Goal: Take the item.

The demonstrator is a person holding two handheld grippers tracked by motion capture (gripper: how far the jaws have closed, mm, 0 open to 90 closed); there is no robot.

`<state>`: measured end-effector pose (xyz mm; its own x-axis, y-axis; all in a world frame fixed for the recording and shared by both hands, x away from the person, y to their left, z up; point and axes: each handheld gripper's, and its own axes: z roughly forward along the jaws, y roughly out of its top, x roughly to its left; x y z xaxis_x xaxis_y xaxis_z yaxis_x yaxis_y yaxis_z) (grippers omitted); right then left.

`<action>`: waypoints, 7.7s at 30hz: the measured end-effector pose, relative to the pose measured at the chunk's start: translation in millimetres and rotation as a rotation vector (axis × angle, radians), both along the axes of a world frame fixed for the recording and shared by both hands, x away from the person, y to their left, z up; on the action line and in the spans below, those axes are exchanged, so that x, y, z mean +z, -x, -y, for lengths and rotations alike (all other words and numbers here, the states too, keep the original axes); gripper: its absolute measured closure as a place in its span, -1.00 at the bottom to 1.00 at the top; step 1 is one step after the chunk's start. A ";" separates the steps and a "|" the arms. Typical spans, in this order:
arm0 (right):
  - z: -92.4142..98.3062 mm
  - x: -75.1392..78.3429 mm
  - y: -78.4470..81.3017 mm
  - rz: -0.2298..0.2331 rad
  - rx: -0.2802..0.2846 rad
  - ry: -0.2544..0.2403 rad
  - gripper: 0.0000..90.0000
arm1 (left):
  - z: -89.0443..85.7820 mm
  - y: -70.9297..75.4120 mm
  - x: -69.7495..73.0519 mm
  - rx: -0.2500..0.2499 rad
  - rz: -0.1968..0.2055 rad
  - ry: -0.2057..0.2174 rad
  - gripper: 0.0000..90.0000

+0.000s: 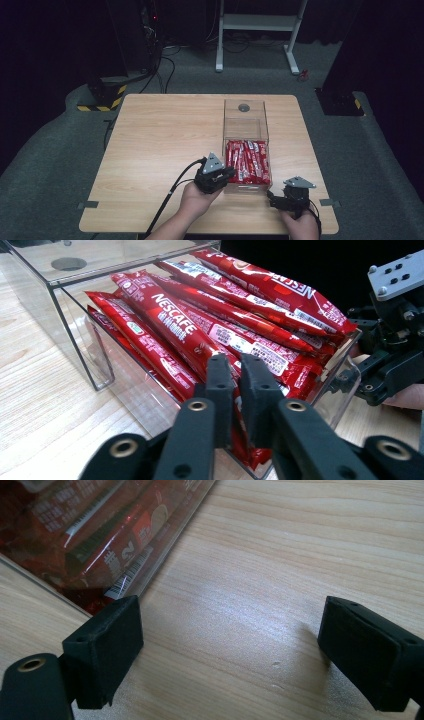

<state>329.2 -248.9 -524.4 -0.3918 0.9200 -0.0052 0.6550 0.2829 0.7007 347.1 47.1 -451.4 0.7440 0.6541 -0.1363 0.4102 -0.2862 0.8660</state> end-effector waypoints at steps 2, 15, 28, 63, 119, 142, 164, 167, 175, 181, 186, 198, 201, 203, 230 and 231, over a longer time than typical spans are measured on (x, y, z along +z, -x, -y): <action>0.0 0.0 0.0 0.000 0.000 0.000 -0.76 | 0.1 0.6 -0.1 -0.001 0.000 0.007 0.92; 0.0 0.0 0.1 0.000 0.000 0.000 -0.76 | -4.0 1.8 2.2 0.002 -0.004 0.042 0.99; 0.0 0.0 0.1 0.000 0.000 0.000 -0.76 | -8.6 5.1 5.0 -0.042 0.041 0.058 1.00; -0.1 0.0 0.1 0.000 0.000 0.001 -0.76 | -39.0 13.0 15.0 -0.068 0.077 0.115 1.00; -0.7 0.2 0.6 0.001 -0.003 -0.001 -0.73 | -148.8 -11.9 6.5 0.154 0.157 0.014 1.00; -0.7 0.2 0.7 0.002 -0.003 0.000 -0.73 | -175.1 -34.1 -31.3 0.287 0.054 -0.056 1.00; -0.8 0.1 0.7 0.003 -0.003 0.001 -0.73 | -168.7 -48.0 -58.5 0.307 -0.035 -0.131 0.99; -0.7 0.1 0.7 0.005 -0.001 0.003 -0.73 | -167.9 -48.7 -59.8 0.307 -0.039 -0.142 0.99; -0.8 0.1 0.8 0.003 -0.002 0.002 -0.72 | -166.0 -50.9 -67.1 0.306 -0.079 -0.187 0.97; -0.7 0.1 0.7 0.005 0.000 0.003 -0.72 | -166.0 -51.3 -68.0 0.319 -0.085 -0.189 0.70; -0.7 0.1 0.7 0.005 0.000 0.002 -0.72 | -166.8 -48.4 -63.7 0.331 -0.072 -0.163 0.54; -0.6 0.1 0.7 0.005 0.001 0.001 -0.72 | -172.4 -31.2 -44.4 0.324 -0.020 -0.110 0.10; -0.4 0.2 0.7 0.006 0.003 -0.001 -0.71 | -171.0 -27.1 -43.9 0.317 -0.011 -0.124 0.02; -0.3 0.2 0.8 0.006 0.004 -0.001 -0.71 | -172.0 -24.0 -44.3 0.313 -0.011 -0.135 0.01; -0.2 0.2 1.4 0.007 0.008 -0.004 -0.69 | -213.7 41.1 -75.0 0.243 -0.098 -0.212 -0.25; -0.2 0.2 1.4 0.007 0.008 -0.004 -0.69 | -215.5 42.7 -75.2 0.246 -0.092 -0.217 -0.25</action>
